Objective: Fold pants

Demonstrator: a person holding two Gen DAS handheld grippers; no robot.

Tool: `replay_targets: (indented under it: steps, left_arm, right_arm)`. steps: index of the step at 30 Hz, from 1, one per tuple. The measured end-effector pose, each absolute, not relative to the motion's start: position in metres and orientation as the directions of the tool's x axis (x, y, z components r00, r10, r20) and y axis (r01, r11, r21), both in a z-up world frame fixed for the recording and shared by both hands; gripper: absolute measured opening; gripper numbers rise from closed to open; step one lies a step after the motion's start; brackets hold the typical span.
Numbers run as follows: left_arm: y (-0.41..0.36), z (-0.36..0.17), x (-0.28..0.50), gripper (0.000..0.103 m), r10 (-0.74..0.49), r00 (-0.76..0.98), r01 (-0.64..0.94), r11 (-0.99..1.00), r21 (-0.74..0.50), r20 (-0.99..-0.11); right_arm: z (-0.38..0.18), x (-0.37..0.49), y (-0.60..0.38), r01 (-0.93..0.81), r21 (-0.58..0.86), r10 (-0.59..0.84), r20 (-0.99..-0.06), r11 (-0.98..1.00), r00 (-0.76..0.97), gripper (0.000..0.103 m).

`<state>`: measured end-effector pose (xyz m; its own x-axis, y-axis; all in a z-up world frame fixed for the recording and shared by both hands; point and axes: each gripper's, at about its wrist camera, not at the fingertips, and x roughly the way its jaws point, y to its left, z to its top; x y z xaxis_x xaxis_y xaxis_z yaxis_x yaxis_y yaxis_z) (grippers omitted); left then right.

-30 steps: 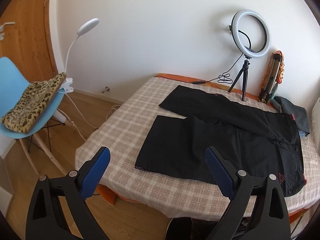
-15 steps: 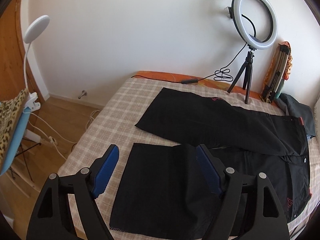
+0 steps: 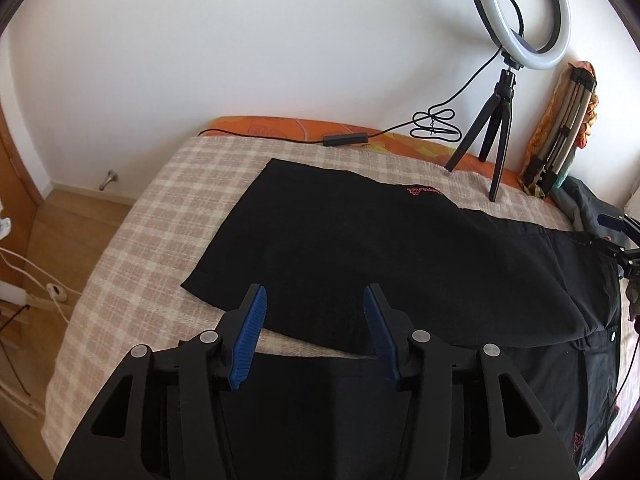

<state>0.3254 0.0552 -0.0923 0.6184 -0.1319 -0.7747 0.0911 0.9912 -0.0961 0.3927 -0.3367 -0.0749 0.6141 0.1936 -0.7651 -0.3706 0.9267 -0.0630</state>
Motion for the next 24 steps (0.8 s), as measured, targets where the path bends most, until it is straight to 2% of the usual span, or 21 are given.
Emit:
replay_targets:
  steps: [3, 9, 15, 18, 20, 24]
  left_arm:
    - [0.049, -0.102, 0.340, 0.047, -0.143, 0.597, 0.108, 0.989, -0.097, -0.789]
    - [0.045, -0.121, 0.364, 0.047, -0.150, 0.559, 0.116, 0.988, -0.102, -0.816]
    - [0.041, -0.144, 0.378, 0.047, -0.145, 0.520, 0.128, 0.988, -0.091, -0.842]
    - [0.043, -0.152, 0.381, 0.047, -0.153, 0.513, 0.120, 0.987, -0.106, -0.844]
    - [0.046, -0.156, 0.385, 0.047, -0.157, 0.510, 0.111, 0.987, -0.116, -0.846]
    - [0.047, -0.157, 0.389, 0.047, -0.150, 0.516, 0.106, 0.988, -0.110, -0.844]
  right_arm:
    - [-0.094, 0.419, -0.328, -0.414, -0.085, 0.186, -0.800, 0.906, 0.571, 0.083]
    - [-0.120, 0.462, -0.320, -0.477, -0.009, 0.248, -0.846, 0.879, 0.472, 0.083]
    - [-0.151, 0.486, -0.308, -0.524, -0.016, 0.205, -0.910, 0.851, 0.361, 0.083]
    - [-0.153, 0.485, -0.307, -0.530, -0.011, 0.210, -0.911, 0.848, 0.354, 0.083]
    - [-0.154, 0.484, -0.307, -0.529, -0.001, 0.216, -0.912, 0.849, 0.349, 0.080]
    - [-0.151, 0.476, -0.304, -0.526, 0.009, 0.229, -0.907, 0.851, 0.355, 0.056]
